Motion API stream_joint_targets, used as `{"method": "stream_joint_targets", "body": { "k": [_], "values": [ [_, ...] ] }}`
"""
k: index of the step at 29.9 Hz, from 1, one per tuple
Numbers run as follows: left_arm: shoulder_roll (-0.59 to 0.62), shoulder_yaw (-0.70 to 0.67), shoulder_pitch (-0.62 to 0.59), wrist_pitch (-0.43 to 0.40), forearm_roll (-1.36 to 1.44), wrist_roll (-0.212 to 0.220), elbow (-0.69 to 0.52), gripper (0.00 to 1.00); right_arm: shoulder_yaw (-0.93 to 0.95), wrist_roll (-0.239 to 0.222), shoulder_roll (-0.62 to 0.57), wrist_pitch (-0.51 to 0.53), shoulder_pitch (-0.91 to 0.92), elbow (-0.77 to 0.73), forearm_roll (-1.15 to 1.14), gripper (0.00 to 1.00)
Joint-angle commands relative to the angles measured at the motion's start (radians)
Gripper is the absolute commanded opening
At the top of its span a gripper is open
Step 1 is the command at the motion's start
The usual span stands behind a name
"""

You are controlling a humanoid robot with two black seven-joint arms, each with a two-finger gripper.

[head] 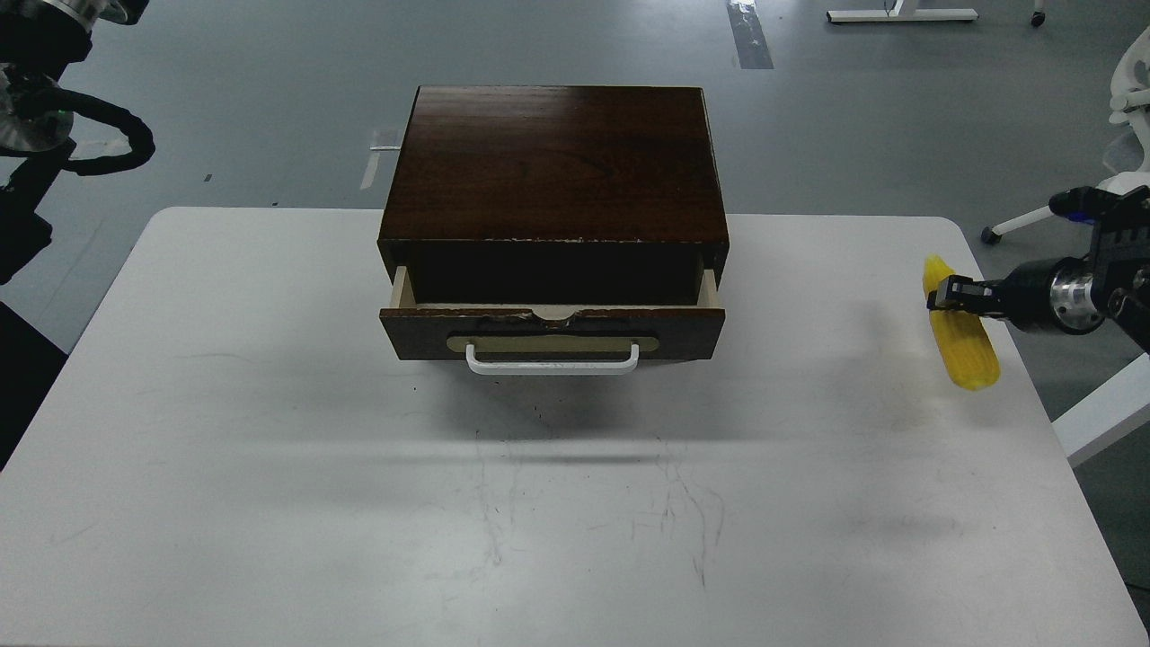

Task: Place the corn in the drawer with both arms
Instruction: 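Lift the corn and carry it over the open drawer with the right gripper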

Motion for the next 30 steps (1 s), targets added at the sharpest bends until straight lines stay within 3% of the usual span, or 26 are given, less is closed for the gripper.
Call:
{"method": "stream_joint_targets", "body": {
  "k": [1,5,12,19,30],
  "values": [
    [0.002,-0.001,-0.002,0.000,0.000,0.001,0.000,0.98,0.007,0.000,-0.006,0.001,0.081,0.040,0.002,0.00],
    [0.012,-0.001,-0.002,0.000,0.001,0.001,-0.003,0.98,0.010,0.000,-0.016,0.001,0.145,0.143,0.003,0.00],
    [0.034,-0.001,-0.002,0.000,0.001,0.001,-0.009,0.98,0.007,0.000,-0.129,0.001,0.420,0.582,-0.015,0.00],
    [0.036,-0.001,0.000,0.000,0.001,0.001,-0.009,0.98,0.013,0.000,-0.120,0.001,0.647,0.738,-0.082,0.00],
    [0.034,-0.002,0.000,0.000,0.003,0.001,-0.009,0.98,0.028,0.000,0.202,0.001,0.833,0.759,-0.381,0.00]
  ]
}}
